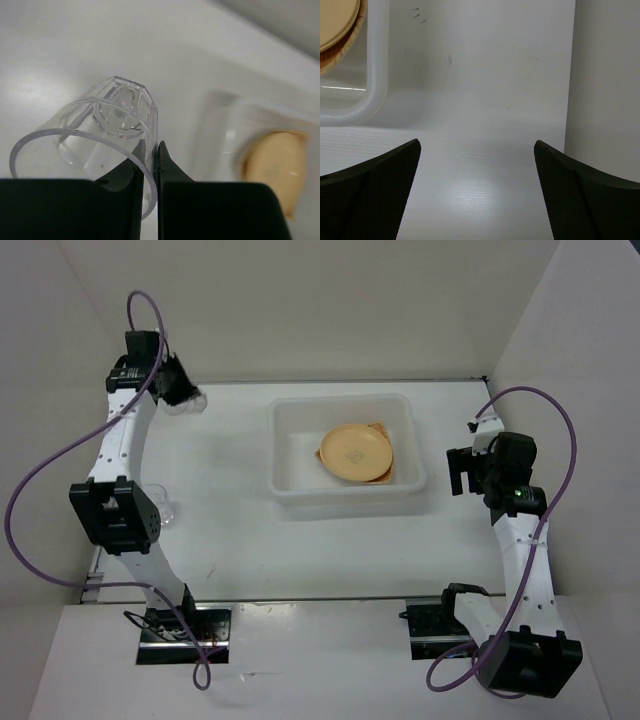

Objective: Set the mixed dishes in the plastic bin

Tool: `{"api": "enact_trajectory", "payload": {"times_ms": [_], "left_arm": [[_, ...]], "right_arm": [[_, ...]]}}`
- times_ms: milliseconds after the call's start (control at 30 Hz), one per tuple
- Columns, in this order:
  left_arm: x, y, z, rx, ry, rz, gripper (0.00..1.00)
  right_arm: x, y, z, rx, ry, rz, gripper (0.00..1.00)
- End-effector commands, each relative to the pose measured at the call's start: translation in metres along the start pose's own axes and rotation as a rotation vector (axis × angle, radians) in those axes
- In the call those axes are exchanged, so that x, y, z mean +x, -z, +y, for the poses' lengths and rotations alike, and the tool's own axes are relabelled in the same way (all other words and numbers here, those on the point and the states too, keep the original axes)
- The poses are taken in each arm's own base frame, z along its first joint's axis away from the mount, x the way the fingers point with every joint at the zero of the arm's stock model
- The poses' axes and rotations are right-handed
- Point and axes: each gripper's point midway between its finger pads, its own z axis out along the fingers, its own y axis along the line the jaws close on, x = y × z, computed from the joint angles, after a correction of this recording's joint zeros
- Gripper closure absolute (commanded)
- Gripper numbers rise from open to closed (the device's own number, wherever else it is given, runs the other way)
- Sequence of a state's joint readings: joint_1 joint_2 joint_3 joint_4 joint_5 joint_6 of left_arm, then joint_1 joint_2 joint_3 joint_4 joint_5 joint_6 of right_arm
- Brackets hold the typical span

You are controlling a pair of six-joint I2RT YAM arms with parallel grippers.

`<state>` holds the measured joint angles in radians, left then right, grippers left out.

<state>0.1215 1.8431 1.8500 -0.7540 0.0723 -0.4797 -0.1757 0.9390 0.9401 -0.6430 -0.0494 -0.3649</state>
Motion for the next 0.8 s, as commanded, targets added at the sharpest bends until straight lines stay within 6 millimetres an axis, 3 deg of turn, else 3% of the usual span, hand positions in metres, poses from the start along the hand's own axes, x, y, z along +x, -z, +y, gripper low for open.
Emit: {"api": "enact_trajectory", "payload": {"times_ms": [0,33,67,100,133,167,200,267,333,367,433,467,567,600,767], "left_arm": [[-0.028,0.077,-0.136,0.475,-0.065,-0.144,1.00],[-0.026,0.079,-0.150,0.479,-0.082,-0.144,1.00],[-0.011,0.077,-0.173,0.493,-0.154,-0.123,1.00],[0.001,0.053,-0.180,0.460,-0.188,-0.076,1.00],[0.016,0.044,-0.177,0.387,-0.217,-0.016,1.00],[0.016,0.041,-0.205,0.401,-0.291,-0.033,1.00],[0.023,0.037,-0.205,0.352,-0.314,-0.015,1.00],[0.036,0.029,-0.225,0.370,-0.341,-0.001,1.00],[0.048,0.019,-0.226,0.322,-0.359,0.025,1.00],[0.056,0.001,-0.222,0.270,-0.369,0.044,1.00],[0.075,-0.007,-0.224,0.231,-0.397,0.077,1.00],[0.083,-0.020,-0.219,0.179,-0.411,0.089,1.00],[0.107,-0.036,-0.218,0.127,-0.448,0.131,1.00],[0.120,-0.036,-0.226,0.138,-0.469,0.145,1.00],[0.144,-0.056,-0.232,0.130,-0.487,0.187,1.00]], "right_arm": [[-0.007,-0.001,-0.005,0.012,0.003,-0.034,0.02],[-0.006,-0.001,-0.002,0.001,0.003,-0.029,0.02],[-0.006,-0.001,-0.002,0.001,0.003,-0.028,0.02],[-0.006,-0.001,-0.002,0.001,0.003,-0.028,0.02],[-0.006,-0.001,-0.002,0.001,0.003,-0.028,0.02],[-0.006,-0.001,-0.002,0.001,0.003,-0.028,0.02],[-0.006,-0.001,-0.002,0.001,0.003,-0.028,0.02],[-0.006,-0.001,-0.002,0.001,0.003,-0.028,0.02],[-0.005,-0.001,-0.004,0.011,0.003,-0.025,0.02],[-0.005,-0.001,-0.004,0.011,0.003,-0.025,0.02],[-0.006,-0.001,-0.002,0.004,0.008,-0.027,0.02],[-0.006,-0.001,-0.002,0.004,0.008,-0.027,0.02],[-0.006,-0.001,-0.002,0.004,0.008,-0.027,0.02],[-0.006,-0.001,-0.002,0.004,0.008,-0.027,0.02],[-0.006,-0.001,-0.002,0.004,0.008,-0.027,0.02]]}}
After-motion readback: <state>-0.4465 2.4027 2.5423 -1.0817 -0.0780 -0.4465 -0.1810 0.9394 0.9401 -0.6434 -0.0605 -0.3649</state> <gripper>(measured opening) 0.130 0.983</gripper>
